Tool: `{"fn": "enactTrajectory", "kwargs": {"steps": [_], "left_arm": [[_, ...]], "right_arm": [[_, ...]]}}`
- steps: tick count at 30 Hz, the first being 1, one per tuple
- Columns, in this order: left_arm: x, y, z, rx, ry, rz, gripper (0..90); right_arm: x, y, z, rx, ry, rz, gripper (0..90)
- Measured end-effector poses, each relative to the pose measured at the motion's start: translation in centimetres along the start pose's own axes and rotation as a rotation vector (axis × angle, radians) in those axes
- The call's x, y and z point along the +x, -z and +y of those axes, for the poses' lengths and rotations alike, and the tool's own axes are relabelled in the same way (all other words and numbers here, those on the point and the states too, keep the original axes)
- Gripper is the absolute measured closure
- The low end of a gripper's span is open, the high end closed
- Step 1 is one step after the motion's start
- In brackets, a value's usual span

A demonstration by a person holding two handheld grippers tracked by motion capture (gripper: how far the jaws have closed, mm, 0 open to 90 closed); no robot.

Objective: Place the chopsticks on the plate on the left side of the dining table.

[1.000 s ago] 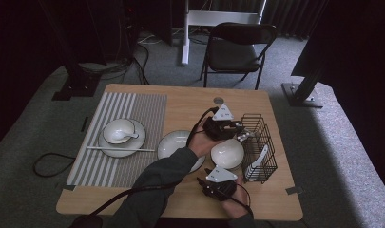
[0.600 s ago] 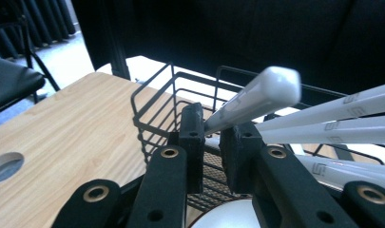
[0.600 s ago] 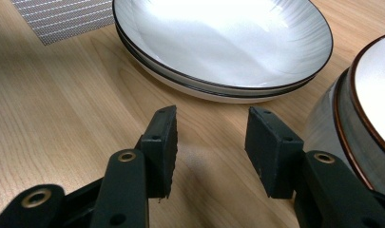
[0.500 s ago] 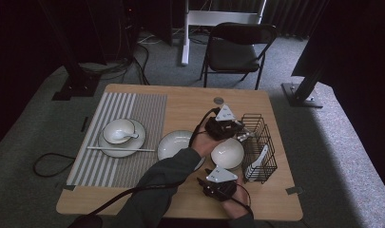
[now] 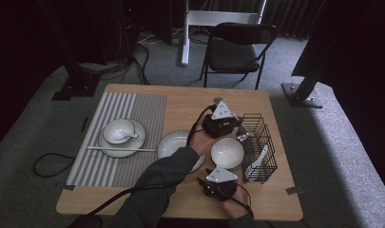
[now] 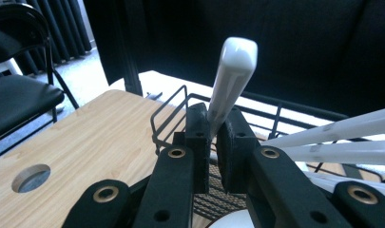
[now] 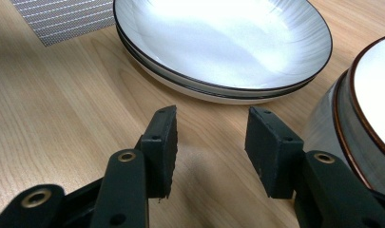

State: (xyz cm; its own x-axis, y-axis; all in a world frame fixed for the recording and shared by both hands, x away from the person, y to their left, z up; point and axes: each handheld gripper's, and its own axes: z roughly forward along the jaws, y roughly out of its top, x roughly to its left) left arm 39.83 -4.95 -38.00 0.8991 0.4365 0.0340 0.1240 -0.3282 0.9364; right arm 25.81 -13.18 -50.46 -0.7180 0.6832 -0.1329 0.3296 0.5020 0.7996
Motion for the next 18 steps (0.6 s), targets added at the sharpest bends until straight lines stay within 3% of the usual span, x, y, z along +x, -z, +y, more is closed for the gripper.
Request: {"fn": "enactTrajectory", "kwargs": {"steps": [18], "left_arm": [[2.1,7.1,2.4,-0.122,0.034,-0.014,84.6]], "right_arm": [[0.1,0.1,0.4,-0.009,0.01,0.001,53.8]]}}
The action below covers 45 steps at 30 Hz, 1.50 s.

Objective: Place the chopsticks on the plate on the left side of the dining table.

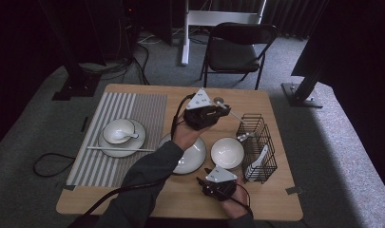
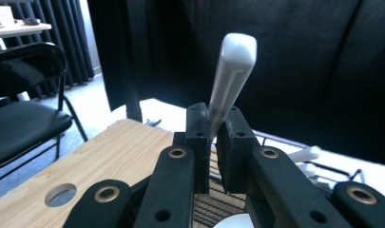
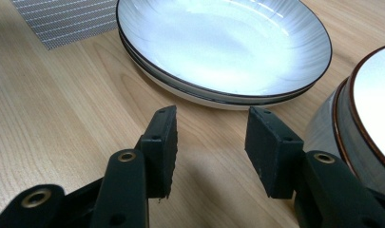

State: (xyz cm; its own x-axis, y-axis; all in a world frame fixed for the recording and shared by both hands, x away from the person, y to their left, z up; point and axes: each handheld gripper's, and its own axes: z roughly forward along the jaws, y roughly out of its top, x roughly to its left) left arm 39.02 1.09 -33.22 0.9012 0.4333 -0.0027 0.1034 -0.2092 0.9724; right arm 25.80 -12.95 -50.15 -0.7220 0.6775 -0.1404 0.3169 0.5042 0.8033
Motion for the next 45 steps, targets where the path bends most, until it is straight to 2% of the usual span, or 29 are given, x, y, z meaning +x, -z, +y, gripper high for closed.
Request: {"fn": "enactTrajectory", "kwargs": {"steps": [6,11,17,24,28,35,39,41,45], "left_arm": [[0.7,2.5,0.6,-0.025,0.006,0.004,84.7],[1.2,4.6,0.6,-0.036,0.002,0.028,84.7],[2.1,7.2,0.0,-0.024,0.009,0.063,84.7],[3.0,9.9,-1.5,0.0,0.027,0.101,84.7],[3.2,11.2,-2.3,0.004,0.039,0.117,84.7],[3.3,13.3,-3.7,0.016,0.057,0.15,84.7],[3.3,14.4,-4.5,0.022,0.069,0.16,84.7],[3.3,14.9,-4.8,0.023,0.076,0.166,84.7],[3.2,15.5,-5.1,0.022,0.091,0.168,84.7]], "right_arm": [[-0.2,0.4,0.6,-0.012,0.012,-0.009,53.8],[-0.4,0.9,1.6,-0.036,0.022,-0.018,53.9],[-0.9,1.4,3.5,-0.071,0.05,-0.036,55.5],[-1.4,1.3,6.4,-0.108,0.081,-0.071,61.7],[-1.8,0.8,8.1,-0.129,0.083,-0.086,64.5],[-2.3,-0.8,10.4,-0.127,0.107,-0.115,65.3],[-3.0,-1.6,11.2,-0.121,0.1,-0.142,65.3],[-3.5,-2.1,11.5,-0.102,0.085,-0.164,65.0],[-4.2,-3.0,12.1,-0.084,0.068,-0.177,65.1]]}}
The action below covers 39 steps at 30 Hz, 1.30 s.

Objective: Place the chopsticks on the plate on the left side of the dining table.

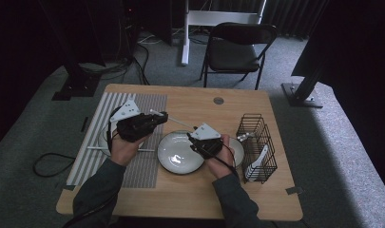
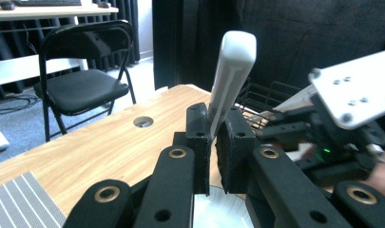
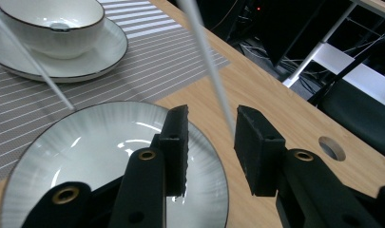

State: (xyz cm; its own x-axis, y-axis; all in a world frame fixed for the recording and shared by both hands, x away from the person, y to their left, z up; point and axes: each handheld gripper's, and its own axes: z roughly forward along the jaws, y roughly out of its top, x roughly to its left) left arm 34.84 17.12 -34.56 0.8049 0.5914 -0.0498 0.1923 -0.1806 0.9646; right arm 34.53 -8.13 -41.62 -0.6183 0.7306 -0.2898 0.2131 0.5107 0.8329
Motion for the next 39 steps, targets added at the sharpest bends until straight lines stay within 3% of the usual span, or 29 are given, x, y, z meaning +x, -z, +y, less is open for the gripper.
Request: {"fn": "enactTrajectory", "kwargs": {"steps": [10,17,22,30,39], "left_arm": [[-0.1,0.2,0.0,-0.002,0.01,-0.023,84.7],[0.0,0.3,0.0,-0.013,0.029,-0.039,84.7],[0.2,0.0,0.0,-0.025,0.041,-0.047,84.5],[0.0,-0.2,-0.1,-0.038,0.011,0.011,78.2],[-1.2,-0.5,-0.4,-0.05,-0.06,0.091,72.5]], "right_arm": [[-0.2,-2.5,0.4,0.052,0.043,0.029,67.4],[-0.5,-2.9,0.2,0.049,0.03,0.08,76.9],[-0.2,-2.7,-0.1,0.043,0.07,0.102,81.7],[0.7,-2.3,-0.5,0.032,0.117,0.152,85.8],[0.5,-2.0,-0.6,0.044,0.085,0.167,86.1]]}}
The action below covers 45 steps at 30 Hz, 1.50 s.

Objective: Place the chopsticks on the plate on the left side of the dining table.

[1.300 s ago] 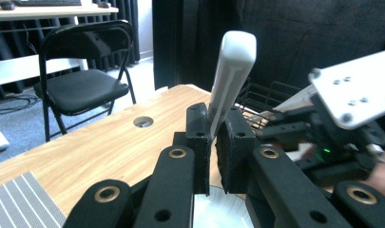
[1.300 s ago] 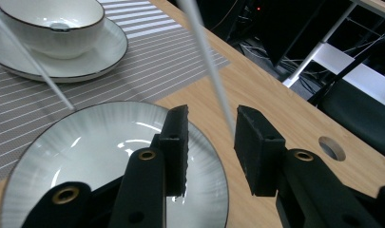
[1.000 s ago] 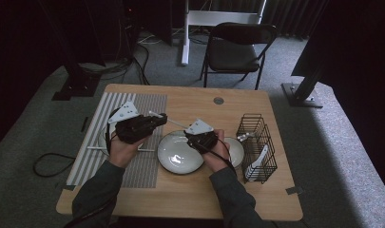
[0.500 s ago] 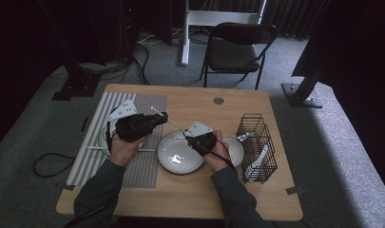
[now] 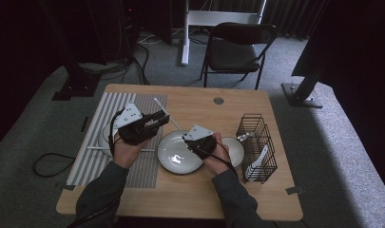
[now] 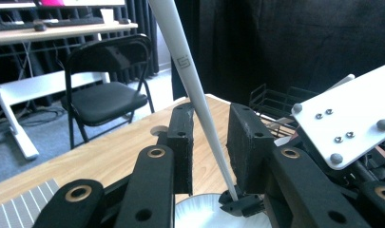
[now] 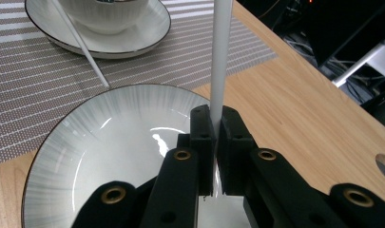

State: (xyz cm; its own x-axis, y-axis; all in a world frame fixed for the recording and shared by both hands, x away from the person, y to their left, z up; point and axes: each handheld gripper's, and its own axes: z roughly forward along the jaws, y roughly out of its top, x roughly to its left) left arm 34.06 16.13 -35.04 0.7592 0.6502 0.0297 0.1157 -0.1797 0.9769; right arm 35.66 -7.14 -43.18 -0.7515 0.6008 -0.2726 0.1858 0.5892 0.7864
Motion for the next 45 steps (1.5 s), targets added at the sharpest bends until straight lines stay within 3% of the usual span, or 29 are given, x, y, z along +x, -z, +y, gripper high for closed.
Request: {"fn": "enactTrajectory", "kwargs": {"steps": [7,11,18,27,36,45], "left_arm": [[-0.4,0.0,0.2,-0.011,-0.012,-0.002,74.8],[-0.6,-0.2,0.4,-0.008,-0.021,-0.012,77.0],[-0.5,-1.2,0.0,0.021,-0.027,0.005,78.5],[0.4,-0.7,-1.0,0.045,-0.018,0.054,79.0],[2.0,-1.0,-2.9,0.104,0.033,0.111,78.9],[1.5,-0.7,-2.3,0.097,0.009,0.107,74.7]], "right_arm": [[-0.2,-0.1,0.0,0.023,-0.035,-0.003,86.2],[0.0,-0.2,-0.1,0.041,-0.03,0.0,86.3],[1.1,0.0,0.3,0.027,0.015,0.026,86.3],[1.9,0.9,0.6,-0.011,0.061,0.043,86.4],[2.2,1.7,0.7,-0.042,0.078,0.061,86.5],[2.6,1.0,0.7,-0.017,0.094,0.08,86.5]]}}
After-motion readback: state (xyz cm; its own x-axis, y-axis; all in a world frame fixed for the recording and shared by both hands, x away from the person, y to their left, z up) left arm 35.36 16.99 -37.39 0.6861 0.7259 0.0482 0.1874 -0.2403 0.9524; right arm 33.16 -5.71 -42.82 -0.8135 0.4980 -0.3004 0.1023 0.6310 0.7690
